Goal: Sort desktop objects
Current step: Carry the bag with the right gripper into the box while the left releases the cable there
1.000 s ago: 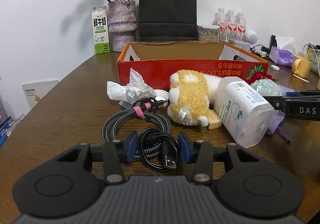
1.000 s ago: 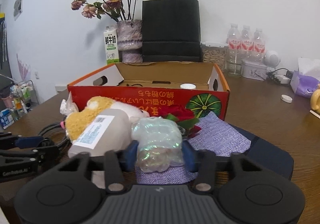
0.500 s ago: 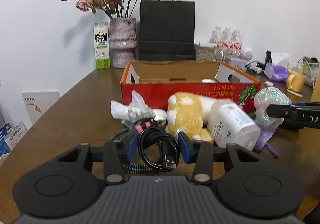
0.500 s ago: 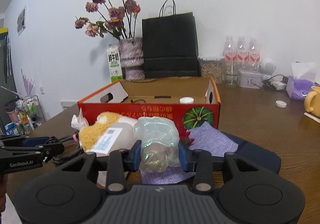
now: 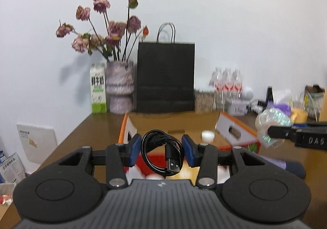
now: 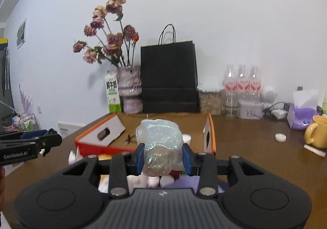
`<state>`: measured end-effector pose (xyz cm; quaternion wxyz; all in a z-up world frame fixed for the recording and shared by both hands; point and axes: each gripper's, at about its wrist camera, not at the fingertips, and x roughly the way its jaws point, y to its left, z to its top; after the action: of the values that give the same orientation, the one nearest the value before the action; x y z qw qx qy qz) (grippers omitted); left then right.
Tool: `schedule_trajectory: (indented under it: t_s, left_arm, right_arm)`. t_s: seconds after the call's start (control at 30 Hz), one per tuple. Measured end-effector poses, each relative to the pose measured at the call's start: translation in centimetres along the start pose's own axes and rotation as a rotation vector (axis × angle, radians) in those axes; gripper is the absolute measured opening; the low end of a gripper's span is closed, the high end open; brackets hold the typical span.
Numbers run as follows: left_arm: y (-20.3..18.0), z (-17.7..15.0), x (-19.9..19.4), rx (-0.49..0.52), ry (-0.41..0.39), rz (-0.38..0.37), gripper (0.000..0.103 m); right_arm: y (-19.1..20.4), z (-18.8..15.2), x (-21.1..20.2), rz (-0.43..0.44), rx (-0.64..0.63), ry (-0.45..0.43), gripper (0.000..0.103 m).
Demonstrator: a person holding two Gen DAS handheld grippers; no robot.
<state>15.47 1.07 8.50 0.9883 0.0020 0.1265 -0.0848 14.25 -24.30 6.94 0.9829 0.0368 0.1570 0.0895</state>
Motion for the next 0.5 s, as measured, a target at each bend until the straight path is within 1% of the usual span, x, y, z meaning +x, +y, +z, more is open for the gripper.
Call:
schedule_trajectory:
  t_s: [0.17,0.27,0.33,0.5]
  left_arm:
    - [-0.1,2.9,3.2,-0.021,-0.05,-0.015,0.044]
    - [0.0,4.1,5.7,-0.028,-0.057,-0.008,0.044]
    - [0.2,4.7,7.6,-0.029,-0.048,-0.007,0.044]
    - [0.8,5.4,13.5,-0.036,0.032,0.008,0.044]
  right_arm:
    - [-0.2,2.6,3.4,-0.016,0.005,-0.015,0.036]
    - [-0.4,3.9,6.1,-0.032,0.013,-0.01,0.036]
    - [-0.7,4.6,8.2,-0.041,0.026,-0.001,0.036]
    - [-1.6,5.9,13.7,-0.068,0.046,0.035,0.036]
